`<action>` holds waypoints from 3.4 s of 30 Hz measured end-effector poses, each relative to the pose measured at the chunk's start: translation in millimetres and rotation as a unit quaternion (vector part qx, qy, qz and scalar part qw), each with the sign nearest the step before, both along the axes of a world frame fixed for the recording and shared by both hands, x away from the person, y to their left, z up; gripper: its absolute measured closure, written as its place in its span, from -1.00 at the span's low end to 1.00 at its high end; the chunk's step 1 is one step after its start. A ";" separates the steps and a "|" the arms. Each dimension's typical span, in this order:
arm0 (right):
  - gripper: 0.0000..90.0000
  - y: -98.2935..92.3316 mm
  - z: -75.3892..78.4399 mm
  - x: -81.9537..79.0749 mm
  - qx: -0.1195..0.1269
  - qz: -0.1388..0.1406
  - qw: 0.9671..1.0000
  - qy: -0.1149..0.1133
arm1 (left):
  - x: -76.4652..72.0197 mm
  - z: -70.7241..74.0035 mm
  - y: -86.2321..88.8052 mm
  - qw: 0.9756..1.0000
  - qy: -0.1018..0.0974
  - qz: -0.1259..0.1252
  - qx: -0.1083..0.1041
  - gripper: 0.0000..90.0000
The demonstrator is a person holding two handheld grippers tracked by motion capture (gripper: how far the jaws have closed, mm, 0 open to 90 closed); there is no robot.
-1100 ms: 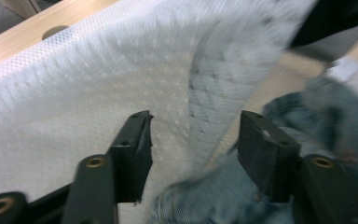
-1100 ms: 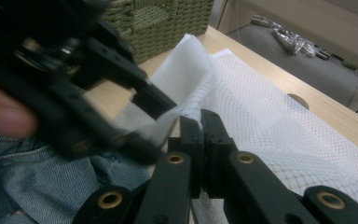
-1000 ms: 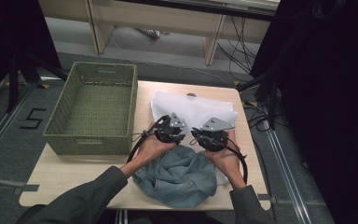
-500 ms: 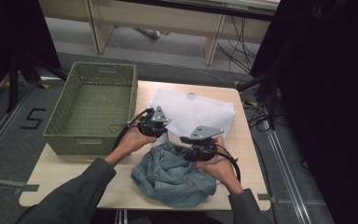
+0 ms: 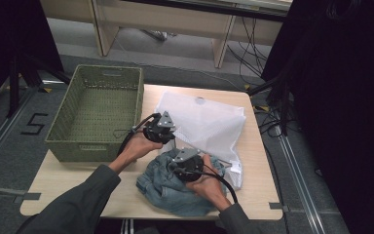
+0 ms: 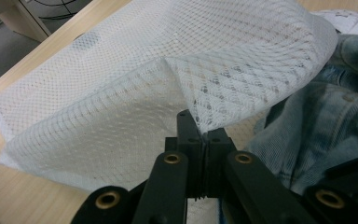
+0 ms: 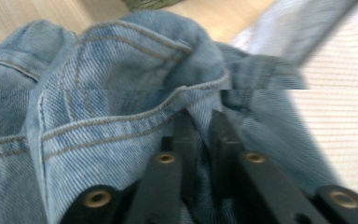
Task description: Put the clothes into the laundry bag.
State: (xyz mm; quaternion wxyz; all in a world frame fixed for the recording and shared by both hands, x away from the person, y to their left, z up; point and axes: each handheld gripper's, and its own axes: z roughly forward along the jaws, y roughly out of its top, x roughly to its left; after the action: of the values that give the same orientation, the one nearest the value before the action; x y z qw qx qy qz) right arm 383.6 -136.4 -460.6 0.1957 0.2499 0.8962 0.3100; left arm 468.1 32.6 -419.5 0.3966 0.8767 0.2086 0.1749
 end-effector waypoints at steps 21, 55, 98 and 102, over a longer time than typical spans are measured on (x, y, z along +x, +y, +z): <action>0.74 -93.7 -0.1 25.1 -0.010 -0.114 0.993 0.031 | -3.7 9.7 2.3 1.000 0.012 0.000 -0.024 0.95; 0.67 -41.1 7.3 7.5 -0.005 -0.068 0.998 -0.018 | -10.7 5.7 -4.6 1.000 0.014 -0.026 -0.007 0.96; 0.50 -10.0 7.8 -4.4 -0.039 -0.038 0.998 -0.021 | -9.1 9.9 0.1 1.000 0.017 -0.017 -0.014 0.96; 0.53 -36.5 40.6 -0.3 -0.006 -0.085 0.995 -0.057 | -11.5 15.2 0.9 1.000 0.012 -0.018 -0.020 0.96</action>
State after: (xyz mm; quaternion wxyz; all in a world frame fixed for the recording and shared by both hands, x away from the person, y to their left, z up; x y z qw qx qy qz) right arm 383.4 -172.9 -419.9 0.2734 0.3059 0.8612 0.3001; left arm 456.6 33.5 -404.3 0.4150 0.8739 0.2012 0.1534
